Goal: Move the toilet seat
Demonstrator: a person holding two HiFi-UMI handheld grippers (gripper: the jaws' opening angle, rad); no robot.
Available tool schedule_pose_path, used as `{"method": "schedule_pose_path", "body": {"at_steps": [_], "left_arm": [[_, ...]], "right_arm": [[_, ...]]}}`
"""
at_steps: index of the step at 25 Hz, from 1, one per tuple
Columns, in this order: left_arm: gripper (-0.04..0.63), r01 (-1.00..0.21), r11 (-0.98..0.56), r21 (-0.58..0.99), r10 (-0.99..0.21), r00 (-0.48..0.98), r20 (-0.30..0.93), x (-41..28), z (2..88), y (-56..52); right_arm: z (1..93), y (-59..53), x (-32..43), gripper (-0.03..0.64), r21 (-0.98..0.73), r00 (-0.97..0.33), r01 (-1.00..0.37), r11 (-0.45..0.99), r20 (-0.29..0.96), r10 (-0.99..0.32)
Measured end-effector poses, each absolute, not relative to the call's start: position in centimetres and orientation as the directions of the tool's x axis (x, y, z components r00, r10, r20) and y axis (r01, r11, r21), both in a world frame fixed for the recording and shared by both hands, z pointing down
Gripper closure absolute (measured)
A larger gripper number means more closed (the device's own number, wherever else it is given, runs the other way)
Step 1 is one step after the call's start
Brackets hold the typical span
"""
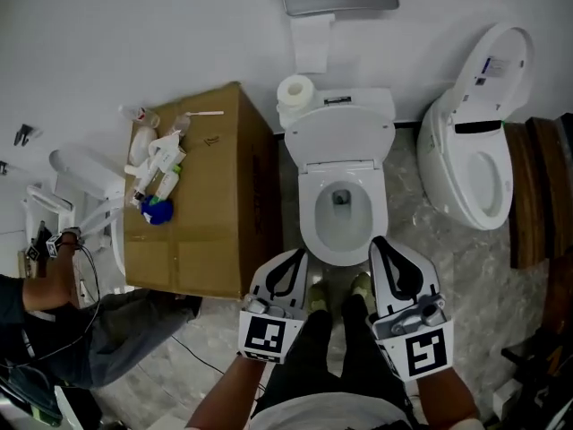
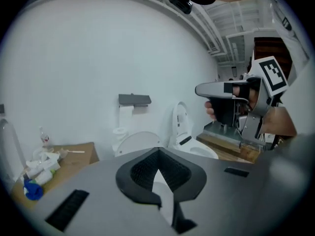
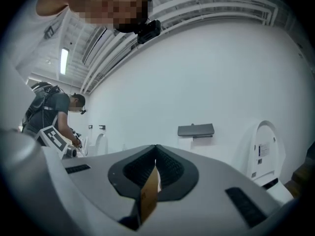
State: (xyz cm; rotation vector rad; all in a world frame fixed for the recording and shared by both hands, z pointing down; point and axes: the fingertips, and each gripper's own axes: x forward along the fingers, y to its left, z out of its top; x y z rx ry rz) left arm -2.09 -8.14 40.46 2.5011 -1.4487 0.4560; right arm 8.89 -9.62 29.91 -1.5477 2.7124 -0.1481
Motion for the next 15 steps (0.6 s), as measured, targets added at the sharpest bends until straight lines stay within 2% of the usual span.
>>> {"method": "schedule_pose_path", "body": {"at_steps": [8, 15], "left_arm": [[0.588, -0.897, -0.403, 0.179, -0.756, 0.437, 0.488, -5.5, 58.9, -9.7], [0.584, -0.896, -0.302, 0.327, -0.677, 0.443, 0.588, -7.6, 73.7, -9.7]], "right_arm": [[43.7, -11.4, 7.4, 0.604, -0.066, -0.479, -0.878, 0.474, 0.118, -0.87], [51.1, -12.1, 5.8, 0.603, -0.06, -0.474, -0.88, 0.47, 0.143, -0.869]]}}
